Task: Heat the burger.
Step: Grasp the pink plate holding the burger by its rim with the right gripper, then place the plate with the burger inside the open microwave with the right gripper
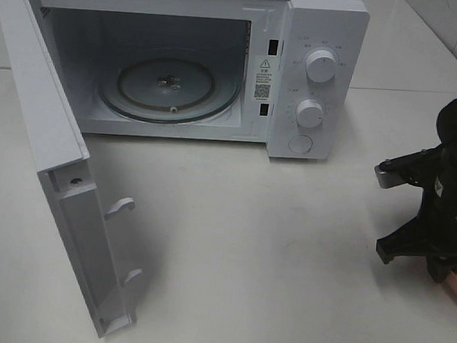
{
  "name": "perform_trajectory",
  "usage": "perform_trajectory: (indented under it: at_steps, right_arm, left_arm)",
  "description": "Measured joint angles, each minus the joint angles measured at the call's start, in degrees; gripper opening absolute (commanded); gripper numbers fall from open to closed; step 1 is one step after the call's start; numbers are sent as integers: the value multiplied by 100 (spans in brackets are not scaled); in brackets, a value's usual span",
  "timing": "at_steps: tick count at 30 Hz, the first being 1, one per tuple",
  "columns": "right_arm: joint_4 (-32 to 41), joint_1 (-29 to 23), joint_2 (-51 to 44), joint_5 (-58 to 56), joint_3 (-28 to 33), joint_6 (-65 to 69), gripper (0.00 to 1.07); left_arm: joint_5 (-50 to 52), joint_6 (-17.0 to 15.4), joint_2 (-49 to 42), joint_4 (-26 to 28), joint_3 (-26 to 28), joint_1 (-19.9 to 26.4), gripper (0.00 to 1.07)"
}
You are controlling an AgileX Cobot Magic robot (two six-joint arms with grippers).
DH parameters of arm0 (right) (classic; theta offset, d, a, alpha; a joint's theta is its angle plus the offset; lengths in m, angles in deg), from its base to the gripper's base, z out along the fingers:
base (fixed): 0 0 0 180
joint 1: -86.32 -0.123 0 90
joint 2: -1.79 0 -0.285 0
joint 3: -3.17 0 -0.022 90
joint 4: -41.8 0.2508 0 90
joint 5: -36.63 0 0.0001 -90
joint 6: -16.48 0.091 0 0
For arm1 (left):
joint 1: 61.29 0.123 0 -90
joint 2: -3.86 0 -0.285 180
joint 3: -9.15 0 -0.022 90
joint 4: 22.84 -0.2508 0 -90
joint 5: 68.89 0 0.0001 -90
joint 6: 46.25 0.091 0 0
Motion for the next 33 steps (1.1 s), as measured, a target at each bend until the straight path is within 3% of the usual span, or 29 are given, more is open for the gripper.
perform_trajectory:
  at_steps: [2,10,33]
  right_arm:
    - [-476,-264,-6,-246,0,458,0]
    - [-1066,-745,-11,-430,246,1054,0]
    - [-1352,-1748,-1295,-1203,670,1450,0]
  left_arm:
    - [0,0,0,0,0,0,100]
    - [0,0,0,0,0,0,100]
    - [0,0,0,0,0,0,100]
